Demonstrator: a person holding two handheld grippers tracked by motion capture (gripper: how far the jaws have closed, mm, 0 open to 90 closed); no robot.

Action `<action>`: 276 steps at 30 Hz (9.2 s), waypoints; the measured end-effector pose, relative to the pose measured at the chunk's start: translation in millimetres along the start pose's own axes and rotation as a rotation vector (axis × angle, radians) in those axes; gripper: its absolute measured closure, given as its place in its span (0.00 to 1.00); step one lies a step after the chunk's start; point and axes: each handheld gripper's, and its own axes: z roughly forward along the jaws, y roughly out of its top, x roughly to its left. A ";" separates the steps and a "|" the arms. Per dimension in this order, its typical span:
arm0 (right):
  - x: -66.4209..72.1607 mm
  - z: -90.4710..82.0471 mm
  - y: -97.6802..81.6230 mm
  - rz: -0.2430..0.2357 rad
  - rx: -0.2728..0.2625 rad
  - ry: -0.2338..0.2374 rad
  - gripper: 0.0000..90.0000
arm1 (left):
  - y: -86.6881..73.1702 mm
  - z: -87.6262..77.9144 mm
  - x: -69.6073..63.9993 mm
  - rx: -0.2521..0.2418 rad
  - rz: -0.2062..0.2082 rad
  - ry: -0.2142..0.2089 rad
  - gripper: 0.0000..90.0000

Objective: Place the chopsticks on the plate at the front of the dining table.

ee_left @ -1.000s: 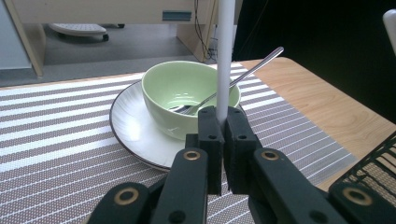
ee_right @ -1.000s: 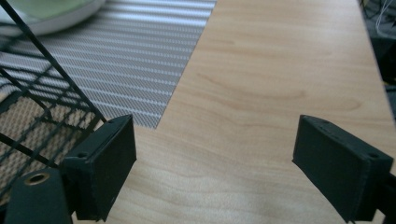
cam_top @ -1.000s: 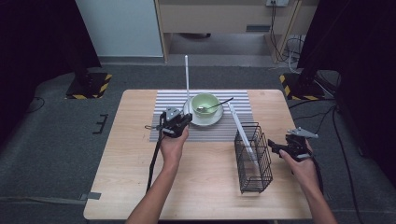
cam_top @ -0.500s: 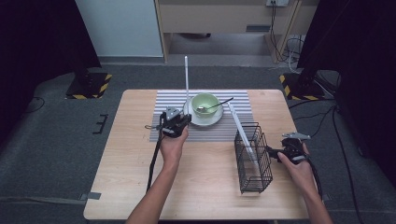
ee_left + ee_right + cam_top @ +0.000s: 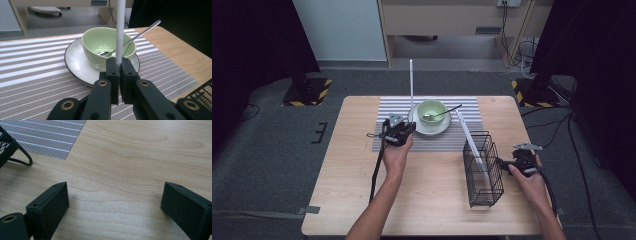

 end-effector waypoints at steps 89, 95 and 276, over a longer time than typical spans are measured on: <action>1.4 0.2 -0.3 0.011 0.003 -0.012 0.07 | -41.8 41.2 27.4 0.183 -0.135 0.093 0.96; 1.4 0.2 -0.3 0.011 0.003 -0.012 0.07 | -41.4 39.4 28.4 0.178 -0.137 0.104 0.96; -1.0 -39.3 33.8 -0.101 -0.024 0.019 0.07 | -55.1 17.5 -10.1 0.134 0.033 0.074 0.34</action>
